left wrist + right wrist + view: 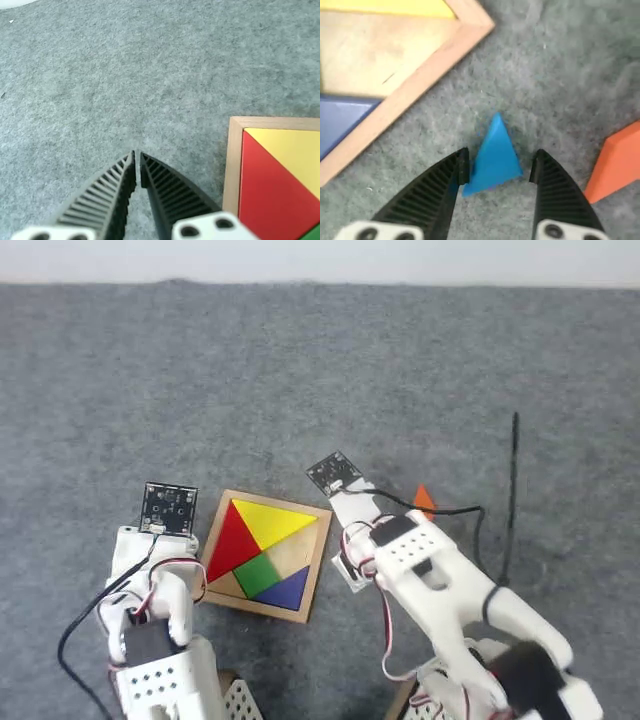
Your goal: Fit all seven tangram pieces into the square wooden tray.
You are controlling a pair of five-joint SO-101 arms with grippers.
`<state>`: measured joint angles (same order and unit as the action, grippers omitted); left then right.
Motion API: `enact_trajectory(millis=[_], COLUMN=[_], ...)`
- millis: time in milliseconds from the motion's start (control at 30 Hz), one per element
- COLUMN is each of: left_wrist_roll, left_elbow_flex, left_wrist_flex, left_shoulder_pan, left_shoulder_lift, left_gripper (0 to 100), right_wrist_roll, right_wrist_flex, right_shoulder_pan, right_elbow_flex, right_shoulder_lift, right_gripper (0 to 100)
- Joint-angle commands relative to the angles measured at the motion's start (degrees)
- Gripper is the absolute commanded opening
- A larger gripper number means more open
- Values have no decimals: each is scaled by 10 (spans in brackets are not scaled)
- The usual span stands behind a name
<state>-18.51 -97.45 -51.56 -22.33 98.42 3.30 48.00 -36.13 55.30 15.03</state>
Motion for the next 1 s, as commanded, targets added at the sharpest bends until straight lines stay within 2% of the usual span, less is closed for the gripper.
enact_trajectory(millis=[0, 100, 267, 467, 600, 867, 967], left_wrist_roll=[-7, -7, -7, -7, -7, -7, -7], left_elbow_flex=[7, 7, 7, 7, 7, 7, 7], left_wrist_flex=[-1, -1, -1, -1, -1, -1, -1], left_shoulder_pan=[3, 2, 2, 2, 2, 2, 2], left_shoulder_lift=[10, 10, 10, 10, 10, 10, 10], left_gripper=[16, 16, 16, 16, 16, 16, 16], right_wrist_roll=[12, 22, 126, 238, 314, 473, 509], right_wrist_flex=[16, 22, 22, 22, 22, 60, 96], right_shoulder_pan=[-7, -7, -4, -3, -4, -7, -7], right_elbow_flex=[-50, -55, -55, -55, -55, -55, -55], right_shoulder_lift=[-26, -31, -31, -31, -30, -11, 27], right_gripper=[217, 214, 199, 64, 24, 25, 93])
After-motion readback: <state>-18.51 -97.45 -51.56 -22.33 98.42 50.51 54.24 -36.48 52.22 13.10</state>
